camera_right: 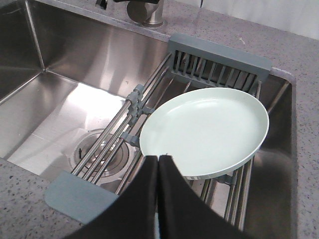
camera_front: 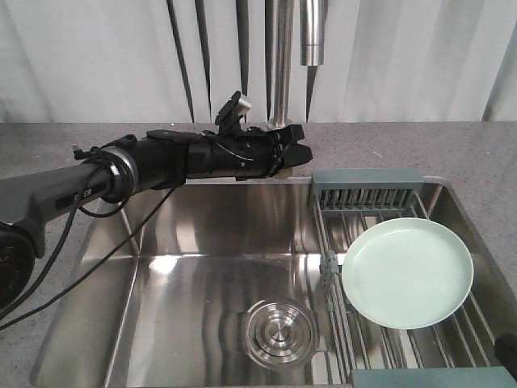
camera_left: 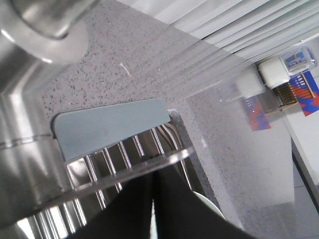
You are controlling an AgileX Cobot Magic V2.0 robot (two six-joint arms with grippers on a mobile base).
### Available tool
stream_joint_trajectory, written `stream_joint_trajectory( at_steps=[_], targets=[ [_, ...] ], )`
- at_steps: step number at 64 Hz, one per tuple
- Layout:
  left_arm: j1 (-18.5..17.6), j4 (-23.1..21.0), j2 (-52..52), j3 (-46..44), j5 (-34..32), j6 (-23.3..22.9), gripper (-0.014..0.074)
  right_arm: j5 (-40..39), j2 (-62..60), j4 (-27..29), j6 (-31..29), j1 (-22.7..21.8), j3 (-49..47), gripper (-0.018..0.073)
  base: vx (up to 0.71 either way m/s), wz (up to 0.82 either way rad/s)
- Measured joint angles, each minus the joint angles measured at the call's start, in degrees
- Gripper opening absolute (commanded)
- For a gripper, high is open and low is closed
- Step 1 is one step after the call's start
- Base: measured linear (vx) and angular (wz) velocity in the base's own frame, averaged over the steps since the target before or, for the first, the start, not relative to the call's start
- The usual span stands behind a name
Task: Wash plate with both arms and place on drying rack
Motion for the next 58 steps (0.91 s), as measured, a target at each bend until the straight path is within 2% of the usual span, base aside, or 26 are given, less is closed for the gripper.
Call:
stream_joint_trajectory(
  at_steps=[21, 27, 32, 37, 41, 58],
  targets=[
    [2.0, -0.1, 0.1, -0.8, 5.6, -1.3, -0.0006, 0.0, 0.0, 0.0, 0.0, 0.0, 0.0, -0.0008, 0.00, 0.00],
    [2.7, -0.1, 0.1, -0.8, 11.9, -1.6, -0.0006, 0.0, 0.0, 0.0, 0.0, 0.0, 0.0, -0.0008, 0.00, 0.00],
    [2.9, 2.5, 0.0, -0.9, 17.5, -3.6, -0.0006, 0.0, 0.0, 0.0, 0.0, 0.0, 0.0, -0.0008, 0.00, 0.00],
    [2.9, 8.7, -0.9, -0.9, 22.5, -6.7, -0.0006, 0.0, 0.0, 0.0, 0.0, 0.0, 0.0, -0.0008, 0.00, 0.00],
    [2.8, 16.0, -2.6, -0.9, 25.3, -9.4, -0.0006, -0.1, 0.0, 0.0, 0.0, 0.0, 0.0, -0.0008, 0.00, 0.00],
    [3.0, 43.2, -14.5, -0.9, 31.3, -20.4, -0.0006, 0.0, 0.0, -0.1, 0.0, 0.0, 0.0, -0.0008, 0.00, 0.00]
  ],
)
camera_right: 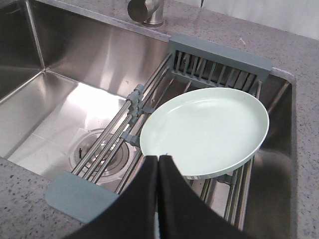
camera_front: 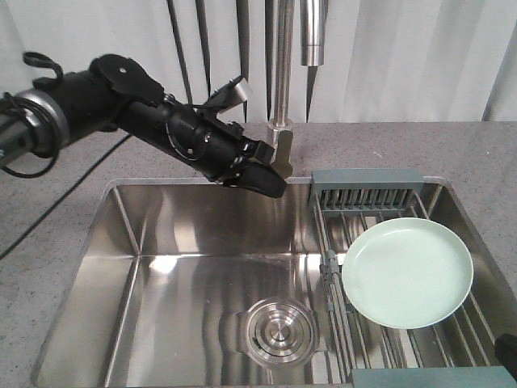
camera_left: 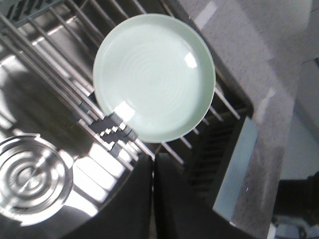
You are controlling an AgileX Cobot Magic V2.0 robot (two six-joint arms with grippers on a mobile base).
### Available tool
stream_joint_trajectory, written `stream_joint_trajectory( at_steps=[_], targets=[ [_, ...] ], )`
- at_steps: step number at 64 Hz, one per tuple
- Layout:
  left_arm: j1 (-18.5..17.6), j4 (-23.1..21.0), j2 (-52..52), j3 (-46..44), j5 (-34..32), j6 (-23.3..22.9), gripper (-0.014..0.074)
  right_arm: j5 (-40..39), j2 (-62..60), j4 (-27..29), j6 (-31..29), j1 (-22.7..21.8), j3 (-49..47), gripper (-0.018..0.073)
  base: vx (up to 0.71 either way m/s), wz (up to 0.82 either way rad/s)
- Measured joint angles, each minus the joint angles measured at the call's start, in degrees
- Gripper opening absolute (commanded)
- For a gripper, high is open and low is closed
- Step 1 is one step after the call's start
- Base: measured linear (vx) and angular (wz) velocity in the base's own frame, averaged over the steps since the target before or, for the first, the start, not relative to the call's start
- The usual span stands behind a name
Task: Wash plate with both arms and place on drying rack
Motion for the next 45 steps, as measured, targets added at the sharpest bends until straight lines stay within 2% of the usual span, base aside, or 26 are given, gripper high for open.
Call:
stream_joint_trajectory(
  at_steps=[8, 18, 26, 45],
  targets=[
    [0.0, 10.3, -6.9, 0.7, 2.7, -3.4, -0.0006, 0.1, 0.0, -0.1, 0.0, 0.0, 0.0, -0.0008, 0.00, 0.00],
    [0.1, 17.7, -18.7, 8.5, 3.1, -5.1, -0.0006, 0.1, 0.0, -0.2, 0.0, 0.0, 0.0, -0.0008, 0.00, 0.00],
    [0.1, 18.9, -29.0, 19.5, 0.9, -5.5, -0.0006, 0.1, 0.0, -0.2, 0.0, 0.0, 0.0, -0.0008, 0.00, 0.00],
    [0.1, 19.3, -59.0, 51.5, -13.8, -6.0, -0.0006, 0.1, 0.0, -0.6, 0.1, 0.0, 0.0, -0.0008, 0.00, 0.00]
  ],
)
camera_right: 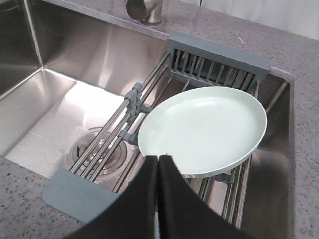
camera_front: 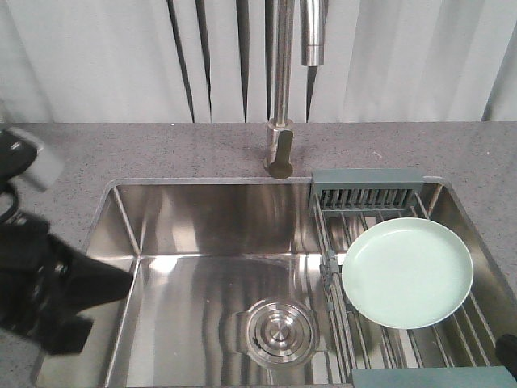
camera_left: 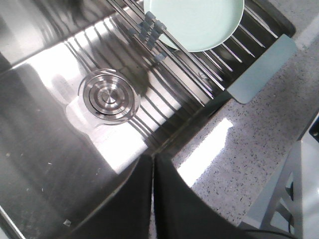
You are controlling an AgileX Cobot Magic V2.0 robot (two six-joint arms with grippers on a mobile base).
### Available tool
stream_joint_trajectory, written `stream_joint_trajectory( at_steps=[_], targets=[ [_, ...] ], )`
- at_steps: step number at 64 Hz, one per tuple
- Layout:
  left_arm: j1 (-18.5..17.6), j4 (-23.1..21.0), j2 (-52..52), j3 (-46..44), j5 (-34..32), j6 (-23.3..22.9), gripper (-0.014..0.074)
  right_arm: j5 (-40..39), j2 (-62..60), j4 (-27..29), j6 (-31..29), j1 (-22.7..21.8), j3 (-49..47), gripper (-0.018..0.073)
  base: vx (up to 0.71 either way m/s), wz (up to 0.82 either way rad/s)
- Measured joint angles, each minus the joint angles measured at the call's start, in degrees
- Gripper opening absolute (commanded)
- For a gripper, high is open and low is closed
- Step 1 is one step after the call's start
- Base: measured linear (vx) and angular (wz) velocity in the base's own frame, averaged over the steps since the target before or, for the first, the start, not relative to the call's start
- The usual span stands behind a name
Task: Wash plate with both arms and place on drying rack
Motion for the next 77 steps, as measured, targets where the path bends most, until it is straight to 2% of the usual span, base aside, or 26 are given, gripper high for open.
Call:
stream_joint_trajectory(
  at_steps=[17, 31, 44, 61, 70, 77],
  targets=[
    [0.0, 1.2, -25.3, 18.2, -9.2, -0.2, -0.0006, 0.0, 0.0, 0.0, 0.0, 0.0, 0.0, -0.0008, 0.00, 0.00],
    [0.0, 3.3, -37.5, 23.2, -8.2, -0.2, -0.0006, 0.0, 0.0, 0.0, 0.0, 0.0, 0.0, -0.0008, 0.00, 0.00],
    [0.0, 3.5, -41.2, 23.3, -2.6, -0.2, -0.0006, 0.0, 0.0, 0.0, 0.0, 0.0, 0.0, -0.0008, 0.00, 0.00],
    [0.0, 3.7, -41.3, 23.3, -0.3, -0.2, -0.0006, 0.0, 0.0, 0.0, 0.0, 0.0, 0.0, -0.0008, 0.00, 0.00],
    [0.0, 3.7, -41.3, 23.3, -4.1, -0.2, -0.0006, 0.0, 0.0, 0.0, 0.0, 0.0, 0.0, -0.0008, 0.00, 0.00],
    [0.0, 3.8, -41.3, 24.4, -13.0, -0.2, -0.0006, 0.0, 0.0, 0.0, 0.0, 0.0, 0.0, -0.0008, 0.00, 0.00]
  ],
)
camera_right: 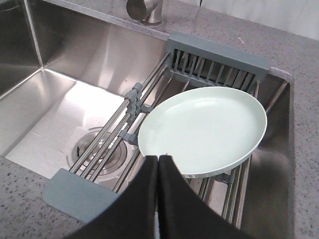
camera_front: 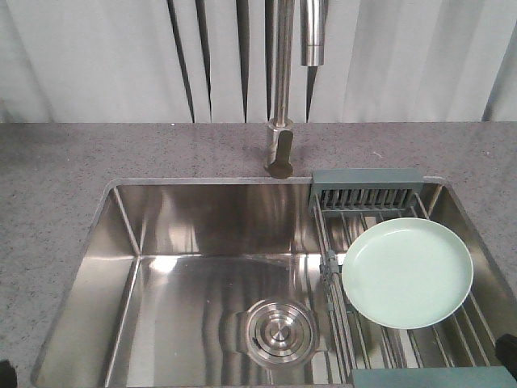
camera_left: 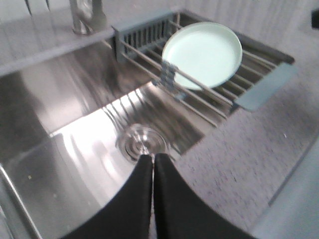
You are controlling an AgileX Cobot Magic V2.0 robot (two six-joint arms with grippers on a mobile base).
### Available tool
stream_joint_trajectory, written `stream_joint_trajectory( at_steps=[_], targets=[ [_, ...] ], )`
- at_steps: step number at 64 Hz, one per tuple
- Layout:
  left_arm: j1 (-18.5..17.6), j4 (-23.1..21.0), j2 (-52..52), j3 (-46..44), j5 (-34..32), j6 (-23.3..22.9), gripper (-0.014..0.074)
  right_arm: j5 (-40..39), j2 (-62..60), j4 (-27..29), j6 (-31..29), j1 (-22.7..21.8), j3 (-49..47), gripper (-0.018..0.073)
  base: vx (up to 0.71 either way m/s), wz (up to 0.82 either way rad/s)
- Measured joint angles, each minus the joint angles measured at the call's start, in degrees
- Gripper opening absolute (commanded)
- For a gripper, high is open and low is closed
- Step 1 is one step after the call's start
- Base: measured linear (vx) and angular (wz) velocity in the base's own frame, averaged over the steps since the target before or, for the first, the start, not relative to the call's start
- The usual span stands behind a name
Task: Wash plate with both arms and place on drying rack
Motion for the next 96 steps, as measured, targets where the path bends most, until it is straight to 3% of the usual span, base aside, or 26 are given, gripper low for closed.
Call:
stream_joint_trajectory(
  at_steps=[6, 12, 30, 41, 51, 62, 84, 96],
  targets=[
    [0.0, 3.1, 0.0, 3.0, -8.9, -0.3, -0.0006, 0.0, 0.0, 0.0, 0.0, 0.0, 0.0, -0.0008, 0.00, 0.00],
    [0.0, 8.3, -0.1, 8.8, -17.0, -3.4, -0.0006, 0.0, 0.0, 0.0, 0.0, 0.0, 0.0, -0.0008, 0.00, 0.00],
    [0.0, 18.8, -0.1, 24.3, -29.4, -12.4, -0.0006, 0.0, 0.0, 0.0, 0.0, 0.0, 0.0, -0.0008, 0.00, 0.00],
    [0.0, 26.6, -0.6, 27.5, -38.3, -19.8, -0.0006, 0.0, 0.0, 0.0, 0.0, 0.0, 0.0, -0.0008, 0.00, 0.00],
    [0.9, 30.1, -6.6, 27.5, -38.8, -21.2, -0.0006, 0.0, 0.0, -0.1, 0.0, 0.0, 0.0, -0.0008, 0.00, 0.00],
    [6.9, 30.4, -15.0, 27.6, -35.7, -20.6, -0.0006, 0.1, 0.0, -0.1, 0.0, 0.0, 0.0, -0.0008, 0.00, 0.00],
    [18.6, 31.1, -15.5, 27.6, -34.5, -21.0, -0.0006, 0.0, 0.0, -0.1, 0.0, 0.0, 0.0, -0.0008, 0.00, 0.00],
    [20.4, 31.1, -15.5, 27.6, -34.6, -21.1, -0.0006, 0.0, 0.0, -0.1, 0.0, 0.0, 0.0, -0.0008, 0.00, 0.00]
  ],
)
